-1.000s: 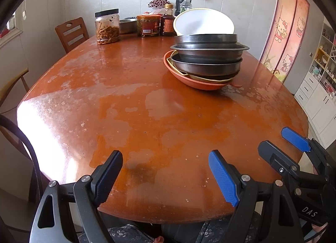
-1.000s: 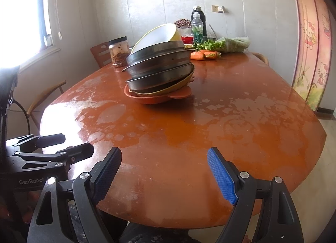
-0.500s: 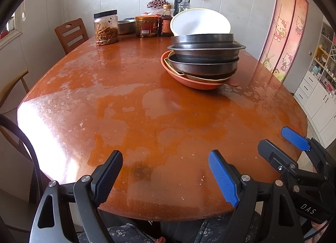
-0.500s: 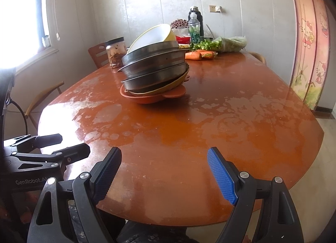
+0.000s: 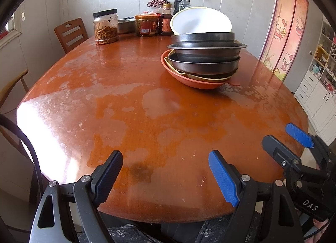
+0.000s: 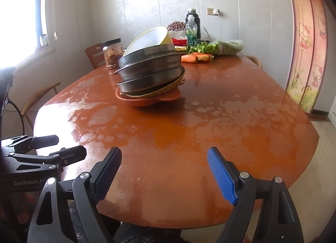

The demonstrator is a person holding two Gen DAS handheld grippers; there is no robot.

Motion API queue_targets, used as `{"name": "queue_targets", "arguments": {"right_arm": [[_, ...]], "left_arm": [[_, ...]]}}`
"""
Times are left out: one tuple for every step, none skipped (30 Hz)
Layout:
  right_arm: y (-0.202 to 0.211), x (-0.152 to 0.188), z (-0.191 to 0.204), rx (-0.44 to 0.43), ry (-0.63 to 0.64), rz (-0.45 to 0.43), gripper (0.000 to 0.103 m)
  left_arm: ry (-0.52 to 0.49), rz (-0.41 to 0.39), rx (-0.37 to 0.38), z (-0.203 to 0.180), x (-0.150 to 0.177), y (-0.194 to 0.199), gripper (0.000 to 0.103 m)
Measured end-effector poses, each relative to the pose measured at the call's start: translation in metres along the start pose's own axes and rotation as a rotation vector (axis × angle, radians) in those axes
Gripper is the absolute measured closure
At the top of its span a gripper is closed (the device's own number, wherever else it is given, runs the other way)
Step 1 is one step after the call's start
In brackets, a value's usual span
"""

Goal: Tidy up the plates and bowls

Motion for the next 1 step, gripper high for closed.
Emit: {"name": "queue_targets", "arguments": {"right_arm": [[0.0002,-0.0007,-0.0004,0.01,0.003,-0.001,0.018]], "left_arm": [[0.001,-0.007,-0.015,0.0015,-0.0019,-0.0001,0.017]]}}
Point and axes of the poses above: each gripper's, at about its wrist camera, not at the fingertips, and y roughly against the way its jaws point, z to its left, x to its underside, the point moved 6 cm from there along -y, roughly the way its jaws point, and after that the axes turned 4 degrees about z, right-handed, at the moved point
